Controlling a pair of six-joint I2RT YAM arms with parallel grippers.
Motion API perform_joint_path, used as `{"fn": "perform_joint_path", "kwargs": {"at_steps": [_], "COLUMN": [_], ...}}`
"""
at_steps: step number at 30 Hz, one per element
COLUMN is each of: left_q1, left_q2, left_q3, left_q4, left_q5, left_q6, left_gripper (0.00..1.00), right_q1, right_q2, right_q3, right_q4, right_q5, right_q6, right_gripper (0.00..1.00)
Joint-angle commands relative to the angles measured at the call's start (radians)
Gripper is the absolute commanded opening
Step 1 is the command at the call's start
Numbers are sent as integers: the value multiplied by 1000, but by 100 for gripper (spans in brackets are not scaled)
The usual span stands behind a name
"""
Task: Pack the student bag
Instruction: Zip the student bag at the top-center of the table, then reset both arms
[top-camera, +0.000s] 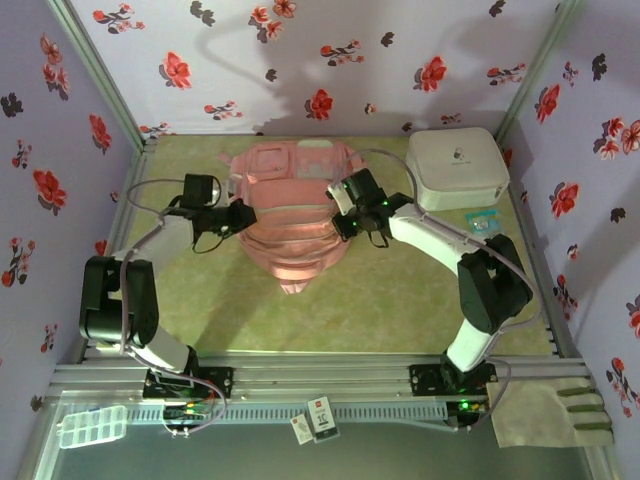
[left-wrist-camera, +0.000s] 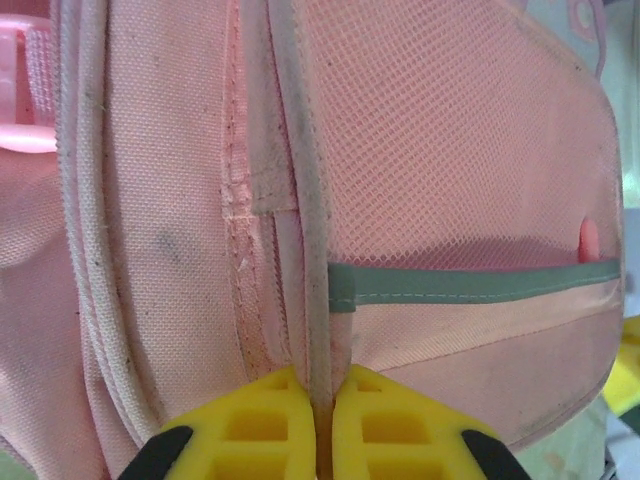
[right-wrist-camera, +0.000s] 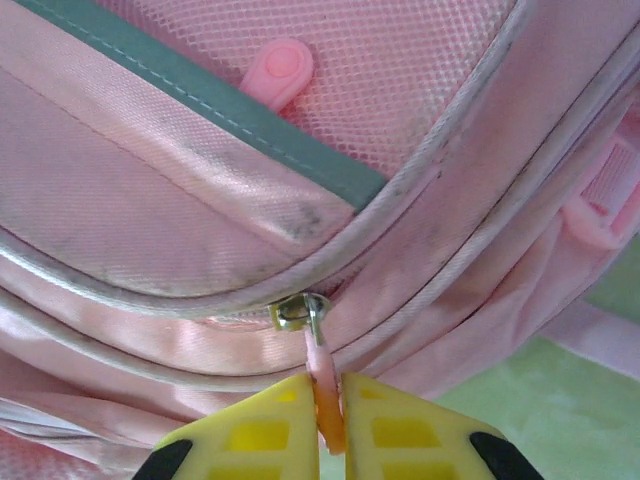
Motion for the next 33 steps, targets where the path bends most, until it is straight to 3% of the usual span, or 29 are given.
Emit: {"fn": "perform_joint_path", "kwargs": {"at_steps": [1, 10, 18, 21, 23, 25, 28, 31, 33], "left_q1": [-4, -66, -86, -85, -85, -85, -81, -62, -43], "left_q2": [21, 54, 72, 72, 61, 33, -33, -112, -168], "left_q3": [26, 47, 75, 86, 101, 117, 151, 166, 157], "left_q4": [-121, -161, -194, -185, -177, -171, -174, -171, -161], "left_q5": [-40, -11, -11, -21, -27, -51, -131, -247, -337], "left_q6": [109, 163, 186, 170, 152, 130, 80, 28, 6], "left_gripper": [0, 0, 0, 0, 0, 14, 45, 66, 78], "right_q1": [-58, -117, -124, -124, -124, -124, -124, -127, -134], "right_q2": [41, 130, 117, 80, 28, -43, -172, -291, -360], "right_q3": [34, 135, 128, 96, 61, 8, -71, -133, -184], "right_q4": [-44, -16, 84, 109, 124, 156, 185, 172, 171], "right_q5": [65, 102, 158, 179, 168, 166, 238, 413, 544], "right_q6": [-117, -115, 8, 88, 146, 191, 241, 288, 300], "right_gripper": [12, 12, 13, 23, 37, 52, 72, 92, 99]}}
